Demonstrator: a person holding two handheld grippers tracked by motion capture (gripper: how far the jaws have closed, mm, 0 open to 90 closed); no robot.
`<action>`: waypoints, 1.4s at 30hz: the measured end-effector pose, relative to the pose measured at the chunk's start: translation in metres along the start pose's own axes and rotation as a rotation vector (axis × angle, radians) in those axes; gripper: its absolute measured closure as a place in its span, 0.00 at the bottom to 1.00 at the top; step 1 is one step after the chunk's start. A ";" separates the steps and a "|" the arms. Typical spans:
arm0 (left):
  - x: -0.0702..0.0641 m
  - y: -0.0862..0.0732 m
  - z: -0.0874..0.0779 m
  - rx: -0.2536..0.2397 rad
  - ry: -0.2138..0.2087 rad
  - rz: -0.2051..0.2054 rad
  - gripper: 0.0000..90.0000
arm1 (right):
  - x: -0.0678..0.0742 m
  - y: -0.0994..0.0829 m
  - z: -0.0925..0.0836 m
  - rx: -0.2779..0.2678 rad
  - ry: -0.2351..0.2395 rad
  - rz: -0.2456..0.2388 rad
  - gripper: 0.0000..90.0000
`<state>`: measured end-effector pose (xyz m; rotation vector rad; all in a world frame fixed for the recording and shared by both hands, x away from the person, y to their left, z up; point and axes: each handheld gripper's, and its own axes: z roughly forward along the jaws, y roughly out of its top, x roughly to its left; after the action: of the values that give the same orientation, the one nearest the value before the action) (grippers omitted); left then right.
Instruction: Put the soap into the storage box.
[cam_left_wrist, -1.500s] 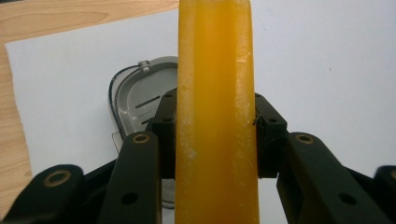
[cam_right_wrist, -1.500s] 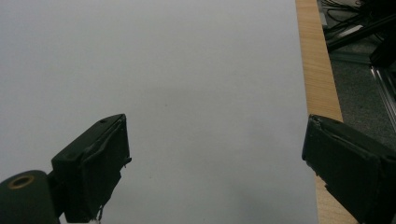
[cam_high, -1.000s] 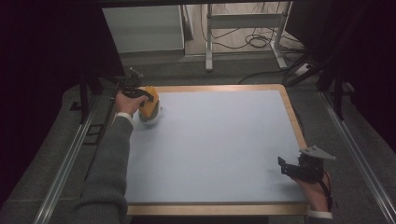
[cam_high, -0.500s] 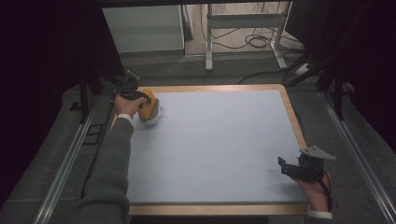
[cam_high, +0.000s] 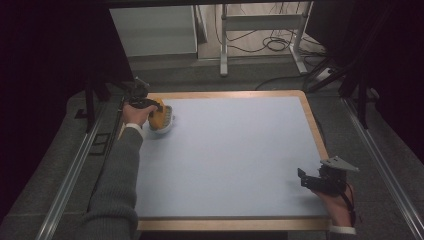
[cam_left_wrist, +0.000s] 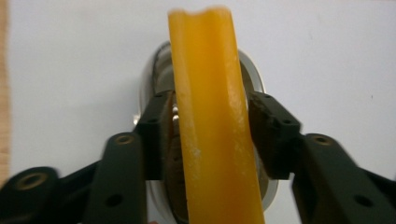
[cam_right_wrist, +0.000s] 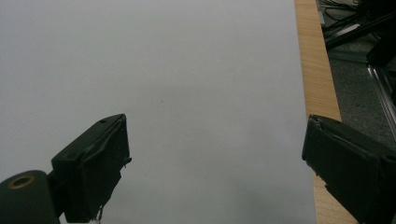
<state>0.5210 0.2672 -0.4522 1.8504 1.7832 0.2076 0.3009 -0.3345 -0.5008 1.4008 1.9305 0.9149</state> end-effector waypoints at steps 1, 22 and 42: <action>0.000 0.000 -0.002 -0.001 0.005 0.006 0.48 | 0.000 0.000 0.000 0.001 0.001 0.001 0.08; -0.005 -0.020 -0.057 -0.120 -0.097 0.153 0.30 | 0.003 0.001 0.002 0.004 0.002 -0.009 0.08; -0.042 -0.111 -0.075 -0.176 -0.249 0.399 0.30 | 0.005 0.001 0.004 0.010 0.003 -0.019 0.08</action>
<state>0.3844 0.2439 -0.4325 1.9877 1.1830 0.2600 0.3029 -0.3289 -0.5027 1.3855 1.9502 0.9007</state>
